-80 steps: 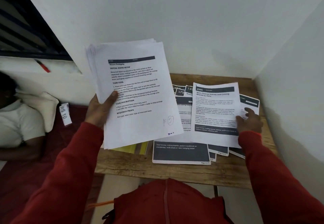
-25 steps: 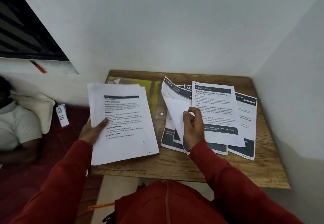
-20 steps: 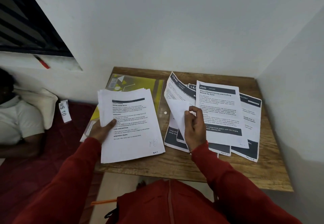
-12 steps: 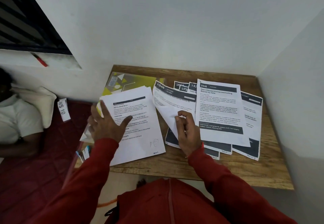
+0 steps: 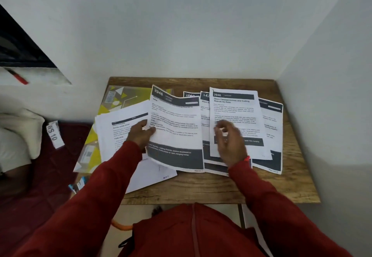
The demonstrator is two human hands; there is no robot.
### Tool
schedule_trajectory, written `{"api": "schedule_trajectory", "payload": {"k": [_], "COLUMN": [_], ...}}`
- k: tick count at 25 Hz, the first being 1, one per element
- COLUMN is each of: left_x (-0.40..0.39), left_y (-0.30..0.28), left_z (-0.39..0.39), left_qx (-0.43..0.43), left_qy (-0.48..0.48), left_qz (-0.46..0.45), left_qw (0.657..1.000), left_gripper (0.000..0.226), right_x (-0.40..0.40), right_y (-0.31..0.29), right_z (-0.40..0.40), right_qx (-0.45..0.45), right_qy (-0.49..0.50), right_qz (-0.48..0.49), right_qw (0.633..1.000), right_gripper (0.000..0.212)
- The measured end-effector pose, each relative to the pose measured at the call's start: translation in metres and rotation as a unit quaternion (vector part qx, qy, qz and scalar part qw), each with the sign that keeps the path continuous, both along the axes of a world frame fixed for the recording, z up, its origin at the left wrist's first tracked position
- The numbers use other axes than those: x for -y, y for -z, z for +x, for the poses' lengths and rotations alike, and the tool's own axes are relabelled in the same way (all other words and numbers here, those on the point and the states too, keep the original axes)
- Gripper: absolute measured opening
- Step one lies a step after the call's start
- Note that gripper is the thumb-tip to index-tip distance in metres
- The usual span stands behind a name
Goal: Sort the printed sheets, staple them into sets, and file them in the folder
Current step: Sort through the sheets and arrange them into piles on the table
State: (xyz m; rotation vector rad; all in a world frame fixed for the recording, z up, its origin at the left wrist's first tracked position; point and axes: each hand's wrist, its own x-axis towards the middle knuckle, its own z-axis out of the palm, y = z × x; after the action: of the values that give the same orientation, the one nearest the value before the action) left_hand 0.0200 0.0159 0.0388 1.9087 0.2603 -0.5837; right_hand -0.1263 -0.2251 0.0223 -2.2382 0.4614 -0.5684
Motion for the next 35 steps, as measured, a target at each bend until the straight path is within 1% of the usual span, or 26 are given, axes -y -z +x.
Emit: {"api": "schedule_trajectory", "payload": {"k": [1, 2, 3, 4, 5, 6, 7, 9, 11, 13, 14, 16, 18, 20, 22, 24, 26, 29, 32, 35], "left_x": [-0.004, -0.008, -0.009, -0.009, -0.008, -0.008, -0.008, -0.007, -0.007, -0.005, -0.004, -0.001, 0.006, 0.014, 0.022, 0.026, 0.029, 0.030, 0.026, 0.021], "left_y": [0.004, 0.008, 0.010, 0.012, 0.011, 0.011, 0.010, 0.004, -0.004, -0.017, -0.021, -0.033, -0.047, -0.062, -0.072, -0.079, -0.081, -0.082, -0.078, -0.075], "left_z": [0.003, 0.004, 0.002, 0.000, -0.004, -0.007, -0.012, -0.018, -0.023, -0.026, -0.026, -0.025, -0.027, -0.029, -0.029, -0.027, -0.025, -0.021, -0.016, -0.012], "left_qx": [0.025, 0.046, 0.057, 0.067, 0.075, 0.087, 0.098, 0.115, 0.108, 0.093, 0.092, 0.106, 0.121, 0.142, 0.159, 0.169, 0.171, 0.173, 0.175, 0.164], "left_qy": [0.009, 0.022, 0.031, 0.029, 0.017, -0.003, -0.024, -0.071, -0.117, -0.141, -0.146, -0.141, -0.127, -0.104, -0.085, -0.064, -0.050, -0.048, -0.047, -0.048], "left_qz": [0.031, 0.063, 0.088, 0.101, 0.091, 0.062, 0.031, -0.026, -0.119, -0.216, -0.252, -0.308, -0.347, -0.367, -0.384, -0.396, -0.405, -0.384, -0.337, -0.331], "left_qw": [0.999, 0.997, 0.994, 0.992, 0.993, 0.994, 0.994, 0.991, 0.980, 0.962, 0.952, 0.935, 0.922, 0.913, 0.906, 0.900, 0.897, 0.906, 0.924, 0.928], "left_gripper": [0.034, 0.037, 0.039, 0.040, 0.041, 0.041, 0.040, 0.038, 0.039, 0.040, 0.041, 0.043, 0.041, 0.037, 0.036, 0.039, 0.042, 0.041, 0.041, 0.038], "right_x": [0.027, 0.050, 0.069, 0.082, 0.091, 0.098, 0.104, 0.114, 0.121, 0.125, 0.127, 0.131, 0.133, 0.133, 0.128, 0.121, 0.116, 0.108, 0.097, 0.089], "right_y": [0.007, 0.013, 0.016, 0.018, 0.019, 0.021, 0.022, 0.022, 0.020, 0.016, 0.015, 0.010, -0.001, -0.014, -0.030, -0.046, -0.059, -0.074, -0.092, -0.103], "right_z": [0.000, 0.000, -0.001, -0.002, -0.004, -0.004, -0.002, 0.004, 0.006, 0.004, 0.003, 0.002, 0.002, 0.005, 0.007, 0.009, 0.011, 0.014, 0.013, 0.013], "right_qx": [-0.057, -0.149, -0.247, -0.326, -0.378, -0.402, -0.400, -0.334, -0.244, -0.180, -0.147, -0.072, -0.005, 0.057, 0.116, 0.163, 0.191, 0.224, 0.265, 0.276], "right_qy": [0.081, 0.148, 0.193, 0.212, 0.214, 0.210, 0.209, 0.223, 0.221, 0.207, 0.204, 0.204, 0.208, 0.200, 0.164, 0.129, 0.111, 0.092, 0.065, 0.048], "right_qz": [-0.036, -0.057, -0.060, -0.054, -0.050, -0.046, -0.033, 0.040, 0.113, 0.125, 0.126, 0.148, 0.223, 0.279, 0.313, 0.348, 0.375, 0.397, 0.437, 0.440], "right_qw": [0.994, 0.976, 0.948, 0.920, 0.899, 0.890, 0.892, 0.915, 0.938, 0.953, 0.960, 0.965, 0.952, 0.938, 0.928, 0.914, 0.900, 0.886, 0.857, 0.853], "right_gripper": [0.044, 0.054, 0.067, 0.079, 0.086, 0.090, 0.090, 0.079, 0.057, 0.033, 0.026, 0.021, 0.018, 0.015, 0.009, 0.010, 0.012, 0.019, 0.015, 0.015]}}
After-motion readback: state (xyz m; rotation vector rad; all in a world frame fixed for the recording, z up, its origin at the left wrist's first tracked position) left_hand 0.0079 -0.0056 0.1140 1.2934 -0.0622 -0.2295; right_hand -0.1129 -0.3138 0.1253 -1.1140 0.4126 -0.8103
